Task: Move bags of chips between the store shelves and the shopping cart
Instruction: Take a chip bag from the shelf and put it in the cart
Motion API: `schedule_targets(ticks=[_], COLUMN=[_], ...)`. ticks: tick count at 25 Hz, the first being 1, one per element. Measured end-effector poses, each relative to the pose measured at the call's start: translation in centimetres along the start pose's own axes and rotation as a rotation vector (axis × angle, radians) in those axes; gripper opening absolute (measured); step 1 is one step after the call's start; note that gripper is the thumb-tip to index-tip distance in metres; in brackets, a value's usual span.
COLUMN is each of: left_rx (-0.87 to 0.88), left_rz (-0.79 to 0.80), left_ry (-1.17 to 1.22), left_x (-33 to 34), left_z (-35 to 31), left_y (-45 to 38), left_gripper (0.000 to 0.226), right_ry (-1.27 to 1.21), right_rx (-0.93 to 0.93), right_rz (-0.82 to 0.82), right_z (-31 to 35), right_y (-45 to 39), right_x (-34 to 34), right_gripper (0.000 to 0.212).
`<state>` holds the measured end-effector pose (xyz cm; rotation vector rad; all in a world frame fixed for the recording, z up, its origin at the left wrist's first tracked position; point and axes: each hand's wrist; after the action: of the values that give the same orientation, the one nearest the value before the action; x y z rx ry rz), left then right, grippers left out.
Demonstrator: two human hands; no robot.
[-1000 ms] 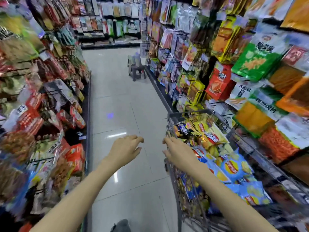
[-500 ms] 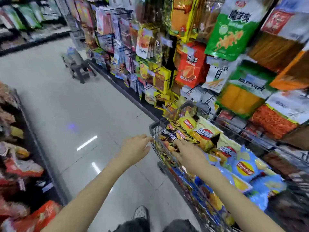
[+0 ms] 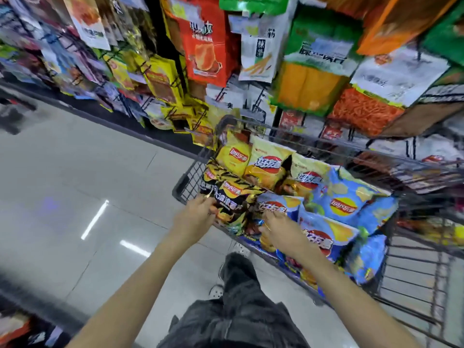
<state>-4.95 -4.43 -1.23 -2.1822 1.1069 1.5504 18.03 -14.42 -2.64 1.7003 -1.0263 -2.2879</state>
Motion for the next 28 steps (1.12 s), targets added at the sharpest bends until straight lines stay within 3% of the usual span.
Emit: schedule_targets(ticks=[6,9,14,18,21,25,28], left_rx=[-0.079,-0.077,-0.103,-0.074,-0.017,0.071,0.157], left_rz=[0.361,0.53,0.659,0.703,0.715,0.696,0.651], left_ry=[-0.015,-0.013,0.163,0.32,0.391,0.498,0.593], left_x=[0.9,2.2,4.7,5.5,5.8,5.2,3.2], left_z=[3.7,4.8,7.4,9.4,10.1,11.2,10.8], left_y=[-6.7,-8.5,-9.3,-10.9,-12.0,-12.3,-12.1], left_gripper=[0.071,0.07,0.087,0.107,0.108,0.103,0.095], right_ry=[-0.277,-0.342,-0.506,-0.794,-0.976,-1.028,-1.114], right_rx=[0.143,0.177,0.29,0.382,0.45,0.572,0.68], right_rz=[0.116,0.195,0.289,0.391,0.316,0.24,0.05], right_z=[1.2,2.5,4.2,5.5,6.7,8.9,10.0], right_y=[-4.8,-5.7,-6.9,-7.3,-7.2,-6.4,-5.6], right_x=[0.8,1.2,2.4,3.1,3.3,4.0,3.4], right_gripper=[0.064,0.072,0.074,0.076,0.075,0.076,0.072])
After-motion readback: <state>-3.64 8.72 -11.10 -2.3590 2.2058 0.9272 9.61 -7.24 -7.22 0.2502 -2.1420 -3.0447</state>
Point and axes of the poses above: each hand's wrist, its own y-axis away from the middle knuckle, its own x-axis out of the palm, z = x × y, and after that the axes turned 15 degrees about x, right-handed
